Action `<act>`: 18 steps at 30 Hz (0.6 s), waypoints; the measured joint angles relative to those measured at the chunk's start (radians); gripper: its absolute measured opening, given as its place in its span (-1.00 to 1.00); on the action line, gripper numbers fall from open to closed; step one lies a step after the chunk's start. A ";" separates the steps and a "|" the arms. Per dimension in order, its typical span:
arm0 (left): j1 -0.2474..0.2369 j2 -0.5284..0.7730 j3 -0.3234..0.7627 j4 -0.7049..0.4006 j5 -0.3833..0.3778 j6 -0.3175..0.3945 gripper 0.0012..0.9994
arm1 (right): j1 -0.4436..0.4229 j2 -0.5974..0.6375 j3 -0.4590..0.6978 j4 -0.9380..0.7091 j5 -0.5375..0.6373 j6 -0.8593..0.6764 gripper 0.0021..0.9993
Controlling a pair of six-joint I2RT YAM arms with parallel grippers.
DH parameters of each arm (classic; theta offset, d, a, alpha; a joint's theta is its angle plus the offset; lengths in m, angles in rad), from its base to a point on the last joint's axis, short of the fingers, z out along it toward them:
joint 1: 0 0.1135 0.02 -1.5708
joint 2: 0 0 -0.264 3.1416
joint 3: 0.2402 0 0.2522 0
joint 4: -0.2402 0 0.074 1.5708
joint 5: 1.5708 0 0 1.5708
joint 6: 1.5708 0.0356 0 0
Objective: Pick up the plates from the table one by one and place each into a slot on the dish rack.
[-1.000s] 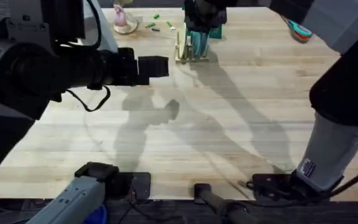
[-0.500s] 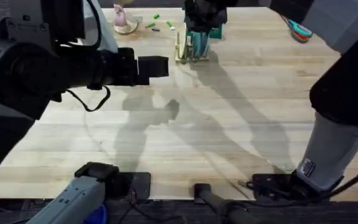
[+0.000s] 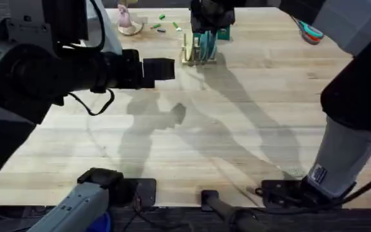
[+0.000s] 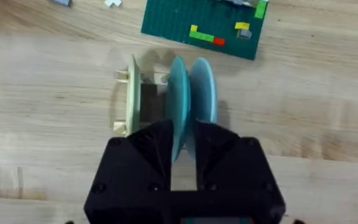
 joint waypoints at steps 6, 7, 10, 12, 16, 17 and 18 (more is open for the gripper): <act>0.000 0.000 0.000 0.000 0.000 0.000 0.99 | 0.008 0.000 0.055 -0.053 0.001 -0.015 -0.57; 0.000 0.000 0.000 0.000 0.000 0.000 0.99 | 0.010 0.000 0.070 -0.065 0.001 -0.016 -0.57; 0.000 0.000 0.000 0.000 0.000 0.000 0.99 | 0.016 0.000 0.114 -0.116 0.001 -0.016 -0.51; 0.000 0.000 0.000 0.000 0.000 0.000 0.99 | 0.018 0.000 0.139 -0.154 0.001 -0.016 -0.41; 0.000 0.000 0.000 0.000 0.000 0.000 0.99 | 0.019 0.000 0.178 -0.212 0.001 -0.023 -0.10; 0.000 0.000 0.000 0.000 0.000 0.000 0.99 | 0.019 0.000 0.183 -0.220 0.001 -0.031 -0.04; 0.000 0.000 0.000 0.000 0.000 0.001 0.99 | 0.019 0.000 0.187 -0.224 0.001 -0.042 0.18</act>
